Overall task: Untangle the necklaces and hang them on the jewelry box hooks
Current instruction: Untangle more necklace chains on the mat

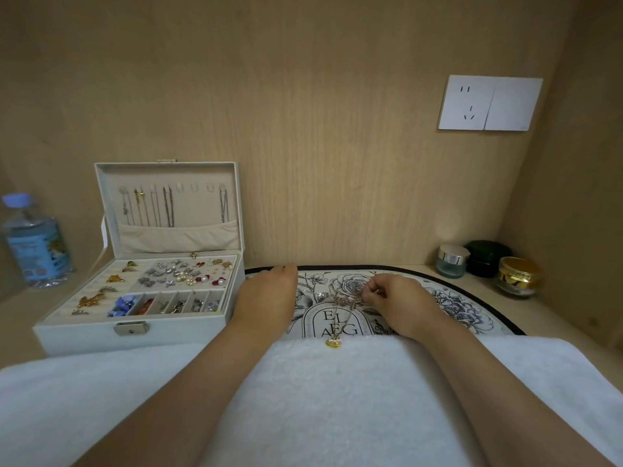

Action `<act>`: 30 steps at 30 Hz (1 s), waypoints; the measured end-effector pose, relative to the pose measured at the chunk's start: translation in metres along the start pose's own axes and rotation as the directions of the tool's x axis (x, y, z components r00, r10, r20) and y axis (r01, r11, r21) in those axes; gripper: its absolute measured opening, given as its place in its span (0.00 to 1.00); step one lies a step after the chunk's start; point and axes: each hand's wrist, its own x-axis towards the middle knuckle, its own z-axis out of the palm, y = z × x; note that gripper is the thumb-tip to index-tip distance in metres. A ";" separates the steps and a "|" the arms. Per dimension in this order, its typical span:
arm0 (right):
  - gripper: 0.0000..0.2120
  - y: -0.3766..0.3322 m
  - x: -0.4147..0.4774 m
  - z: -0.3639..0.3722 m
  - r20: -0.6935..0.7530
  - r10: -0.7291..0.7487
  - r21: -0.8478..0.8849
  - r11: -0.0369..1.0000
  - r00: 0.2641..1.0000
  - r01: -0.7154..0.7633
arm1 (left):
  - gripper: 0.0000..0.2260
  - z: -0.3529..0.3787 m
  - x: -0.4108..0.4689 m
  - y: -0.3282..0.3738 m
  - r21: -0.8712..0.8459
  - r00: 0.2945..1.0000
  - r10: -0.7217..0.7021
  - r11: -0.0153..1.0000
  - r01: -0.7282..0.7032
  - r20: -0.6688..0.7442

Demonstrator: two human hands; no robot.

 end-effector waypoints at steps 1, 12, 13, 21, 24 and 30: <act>0.06 0.001 0.001 0.002 0.007 0.003 0.008 1.000 1.000 -0.003 | 0.08 0.002 0.000 0.000 0.040 1.000 0.009 0.999 -0.010 0.028; 0.07 0.004 0.007 0.007 0.025 -0.024 0.033 0.999 0.999 0.023 | 0.14 -0.022 -0.021 0.038 -0.578 0.909 0.268 0.815 -0.037 0.320; 0.06 0.004 0.007 0.006 0.023 -0.027 0.047 0.999 0.999 0.026 | 0.12 -0.023 -0.022 0.039 -0.570 0.895 0.269 0.821 -0.021 0.355; 0.06 0.006 0.001 -0.002 0.082 -0.073 0.200 0.978 0.994 0.055 | 0.10 -0.033 -0.017 0.015 -0.472 0.838 0.269 0.882 -0.016 0.474; 0.08 0.003 -0.002 -0.004 0.110 -0.115 0.219 0.972 0.987 0.088 | 0.14 -0.034 -0.018 0.002 -0.343 0.842 0.280 0.932 -0.121 0.461; 0.15 0.000 -0.005 -0.003 0.175 -0.196 0.244 0.958 0.965 0.150 | 0.17 -0.057 -0.020 -0.007 -0.383 0.840 0.278 0.919 -0.091 0.466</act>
